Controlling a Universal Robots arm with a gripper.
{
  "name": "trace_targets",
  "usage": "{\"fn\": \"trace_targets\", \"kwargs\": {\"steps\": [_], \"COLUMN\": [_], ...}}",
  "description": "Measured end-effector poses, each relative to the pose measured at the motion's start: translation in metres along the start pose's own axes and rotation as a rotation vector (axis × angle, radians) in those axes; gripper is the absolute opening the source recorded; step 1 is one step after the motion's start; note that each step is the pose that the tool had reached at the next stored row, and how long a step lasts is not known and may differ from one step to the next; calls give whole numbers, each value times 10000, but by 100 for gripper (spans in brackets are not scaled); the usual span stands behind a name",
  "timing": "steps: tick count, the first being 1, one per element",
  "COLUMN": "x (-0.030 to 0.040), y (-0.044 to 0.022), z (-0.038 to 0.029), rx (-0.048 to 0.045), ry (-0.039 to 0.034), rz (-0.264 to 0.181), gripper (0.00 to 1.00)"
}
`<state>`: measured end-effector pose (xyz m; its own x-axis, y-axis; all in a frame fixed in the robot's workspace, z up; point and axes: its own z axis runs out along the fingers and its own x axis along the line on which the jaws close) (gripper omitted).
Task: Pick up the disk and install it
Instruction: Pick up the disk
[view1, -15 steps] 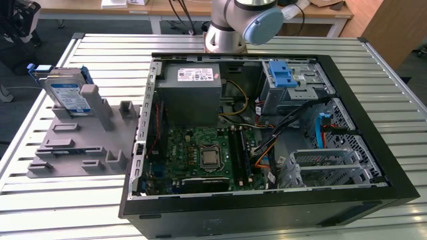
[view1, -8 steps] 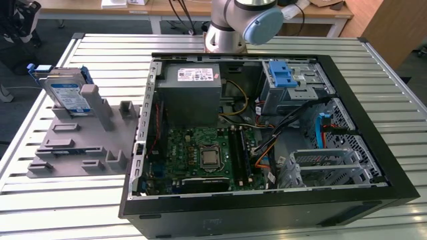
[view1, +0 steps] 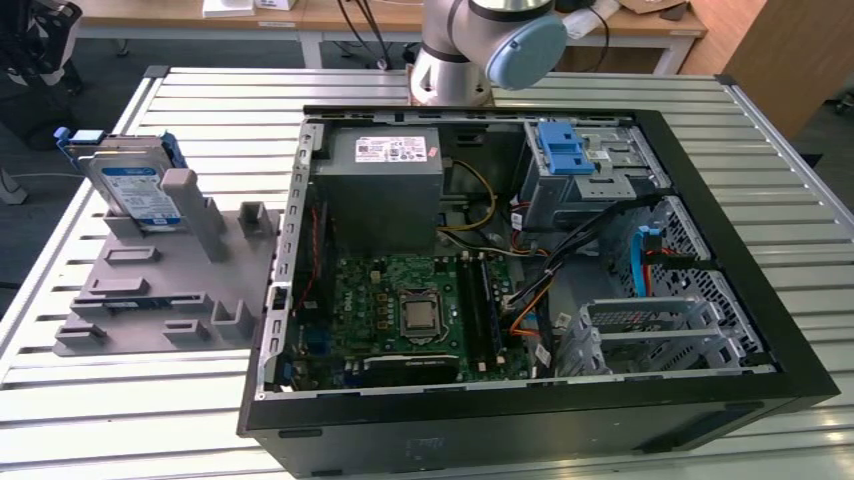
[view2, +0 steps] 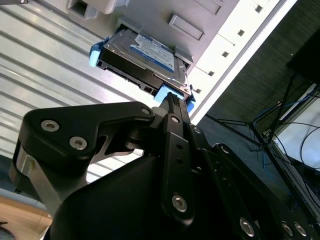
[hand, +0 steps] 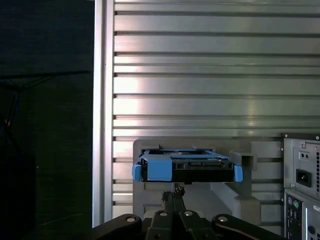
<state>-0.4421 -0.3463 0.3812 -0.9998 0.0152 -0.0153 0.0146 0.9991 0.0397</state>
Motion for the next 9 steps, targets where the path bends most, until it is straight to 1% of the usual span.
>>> {"fn": "trace_targets", "kwargs": {"steps": [6, 7, 9], "x": [0, 0, 0], "y": [0, 0, 0], "z": [0, 0, 1], "rx": [-1, -3, -7], "ry": [3, 5, 17], "rz": [-71, -146, -441], "gripper": [11, 11, 11]}}
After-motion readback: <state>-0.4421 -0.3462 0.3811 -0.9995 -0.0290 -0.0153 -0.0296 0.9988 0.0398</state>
